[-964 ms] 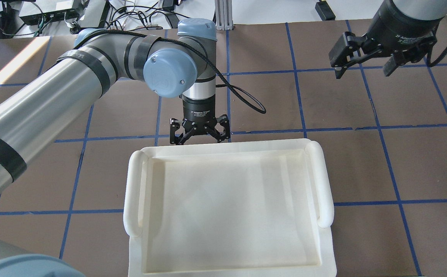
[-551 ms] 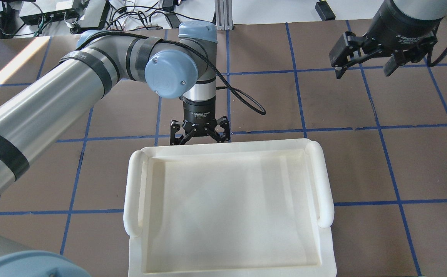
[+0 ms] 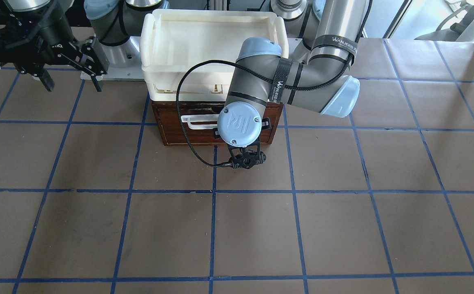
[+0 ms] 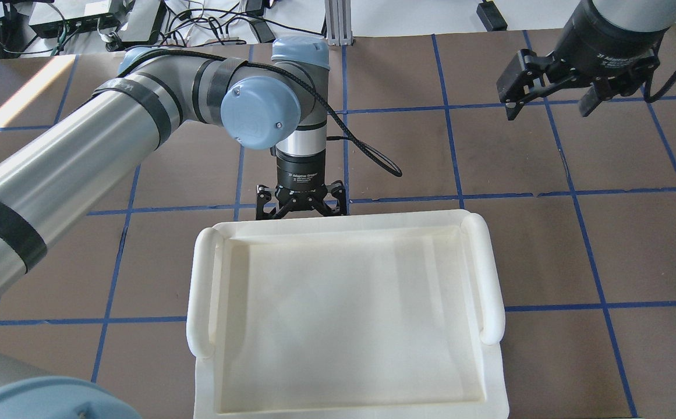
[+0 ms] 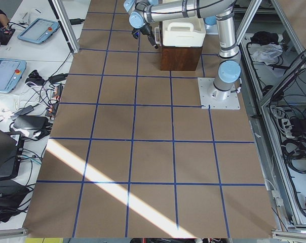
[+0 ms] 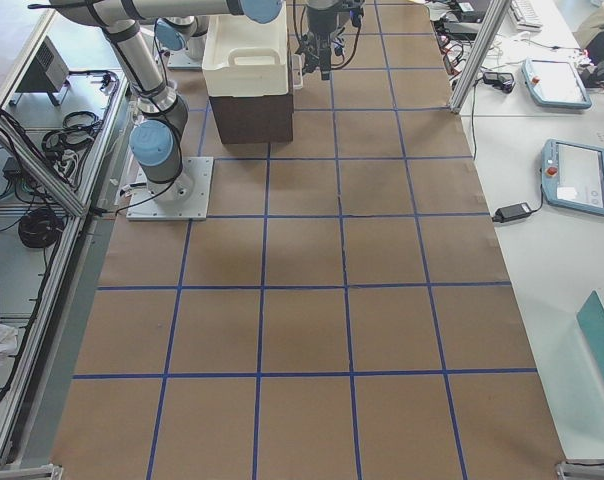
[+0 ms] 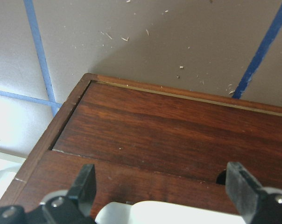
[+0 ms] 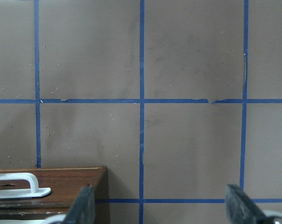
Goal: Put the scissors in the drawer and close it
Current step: 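Push the drawer closed toward the tray with the left gripper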
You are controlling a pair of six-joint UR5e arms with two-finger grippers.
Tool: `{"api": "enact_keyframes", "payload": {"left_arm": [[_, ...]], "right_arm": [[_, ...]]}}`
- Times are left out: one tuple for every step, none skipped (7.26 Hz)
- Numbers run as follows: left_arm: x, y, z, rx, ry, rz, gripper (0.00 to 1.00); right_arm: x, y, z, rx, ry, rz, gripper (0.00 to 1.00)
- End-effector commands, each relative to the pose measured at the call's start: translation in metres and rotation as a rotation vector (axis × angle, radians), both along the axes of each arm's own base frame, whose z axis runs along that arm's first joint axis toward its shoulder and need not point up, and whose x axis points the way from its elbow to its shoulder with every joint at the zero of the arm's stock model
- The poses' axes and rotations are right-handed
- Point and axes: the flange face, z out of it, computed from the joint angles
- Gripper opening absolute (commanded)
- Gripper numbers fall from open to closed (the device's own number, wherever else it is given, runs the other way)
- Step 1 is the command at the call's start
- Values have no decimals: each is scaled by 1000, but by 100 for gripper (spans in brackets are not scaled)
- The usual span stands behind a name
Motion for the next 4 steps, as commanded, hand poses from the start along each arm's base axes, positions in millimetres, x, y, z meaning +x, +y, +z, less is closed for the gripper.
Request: {"api": "enact_keyframes", "payload": {"left_arm": [[0,-1,7,-14,5,1,100],[4,-5,17,-36,17,10,100],[5,-10,33,-80,42,1,100],[10,-31,54,-149,65,0,100]], "right_arm": [[0,2,2,-4,2,1,100],[0,4,3,-6,2,1,100],[0,4,3,-6,1,2,100],[0,4,3,-6,1,2,100]]}}
